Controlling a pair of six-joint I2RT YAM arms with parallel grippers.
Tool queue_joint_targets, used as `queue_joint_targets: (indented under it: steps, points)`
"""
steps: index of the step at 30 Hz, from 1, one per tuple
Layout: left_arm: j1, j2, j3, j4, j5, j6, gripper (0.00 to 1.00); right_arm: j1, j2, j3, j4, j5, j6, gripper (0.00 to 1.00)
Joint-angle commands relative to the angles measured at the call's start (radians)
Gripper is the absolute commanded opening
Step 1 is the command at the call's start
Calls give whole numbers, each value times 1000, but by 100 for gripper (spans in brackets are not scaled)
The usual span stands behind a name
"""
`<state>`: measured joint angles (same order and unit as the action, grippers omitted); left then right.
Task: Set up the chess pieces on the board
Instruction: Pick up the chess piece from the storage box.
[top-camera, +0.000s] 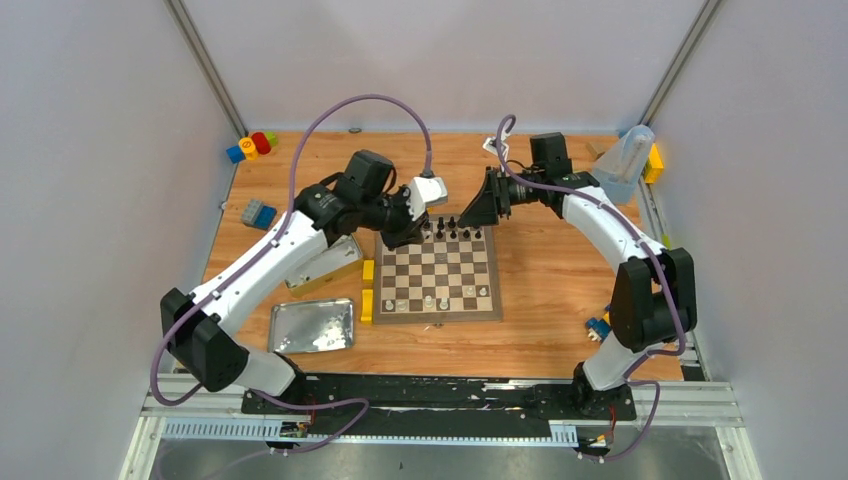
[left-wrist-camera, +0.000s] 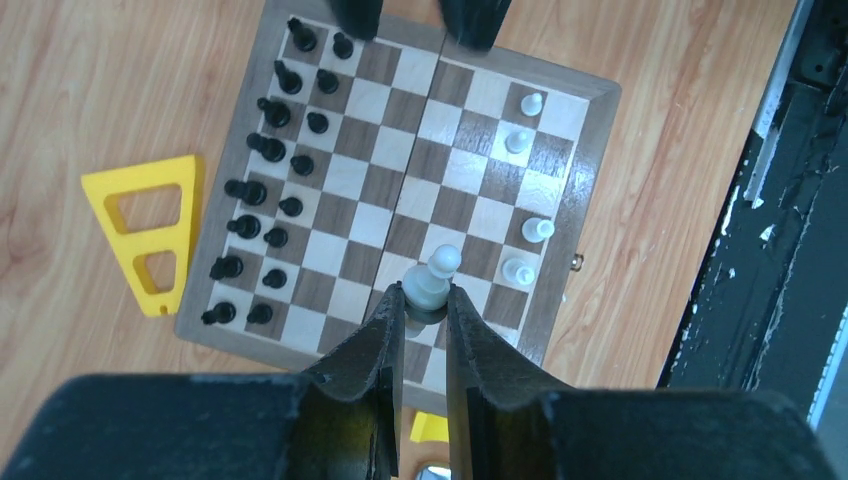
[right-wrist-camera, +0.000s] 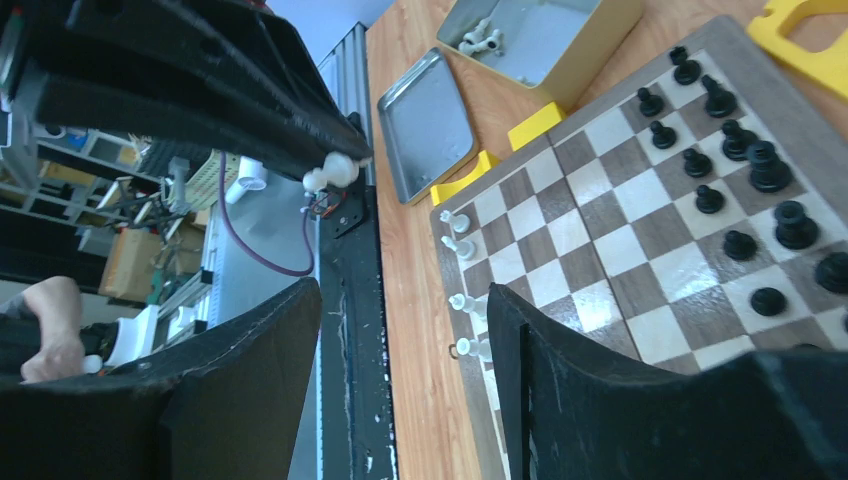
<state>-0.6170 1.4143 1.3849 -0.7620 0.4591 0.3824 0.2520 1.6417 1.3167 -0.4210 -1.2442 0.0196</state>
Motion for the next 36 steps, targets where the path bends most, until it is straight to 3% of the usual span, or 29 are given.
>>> queue_joint_targets:
  steps: [1, 9, 14, 22, 36]
  points:
    - [-69, 39, 48, 57, -38, -35, 20, 39, 28, 45, 58, -83, 47, 63]
    - [-122, 111, 79, 68, -125, -51, 19, 99, 37, 29, 57, -60, 33, 61]
    - [-140, 126, 88, 66, -161, -56, 19, 117, 63, 29, 54, -31, 36, 51]
    - [-155, 143, 105, 55, -184, -58, 19, 150, 93, 34, 37, 48, 32, 44]
    - [-164, 152, 97, 46, -185, -50, 19, 153, 115, 58, 30, 43, 38, 24]
